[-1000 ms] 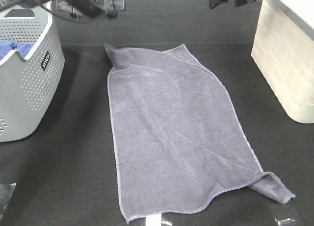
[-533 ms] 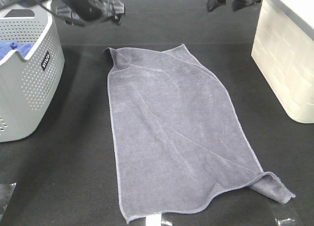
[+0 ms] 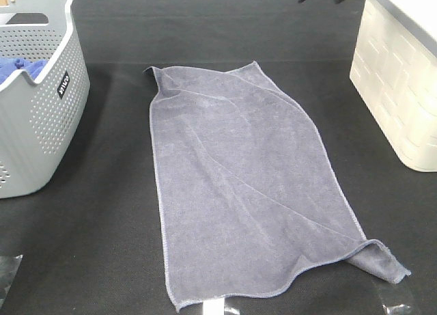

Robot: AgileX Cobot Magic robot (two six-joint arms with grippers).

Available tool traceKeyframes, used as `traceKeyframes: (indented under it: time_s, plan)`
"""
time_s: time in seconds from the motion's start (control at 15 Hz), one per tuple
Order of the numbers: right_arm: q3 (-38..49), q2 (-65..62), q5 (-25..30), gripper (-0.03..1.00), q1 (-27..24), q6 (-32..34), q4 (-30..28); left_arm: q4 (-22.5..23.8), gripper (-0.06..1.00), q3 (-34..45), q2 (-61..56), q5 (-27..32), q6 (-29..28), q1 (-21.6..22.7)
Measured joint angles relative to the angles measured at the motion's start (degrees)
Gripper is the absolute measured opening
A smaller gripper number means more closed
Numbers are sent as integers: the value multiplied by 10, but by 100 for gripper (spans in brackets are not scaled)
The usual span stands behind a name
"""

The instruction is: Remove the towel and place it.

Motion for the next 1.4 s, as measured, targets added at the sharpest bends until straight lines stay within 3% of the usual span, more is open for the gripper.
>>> traceKeyframes:
  time_s: [0.27,0.47,0.6,0.8,0.87,1.4]
  plan:
    - [0,-47,93,70,0,49,-25,25,92,0,-58,122,25,0]
    - [11,-91,97,70,0,81,-42,39,92,17,-107,128,30,0]
    - [66,-153,98,70,0,82,-50,40,92,69,-169,128,35,0]
    - [161,-242,99,70,0,82,-65,40,92,225,-295,128,36,0]
    - [235,-302,99,70,0,82,-70,40,92,318,-374,129,36,0]
    - [599,-623,99,70,0,79,-72,3,92,725,-783,131,23,0]
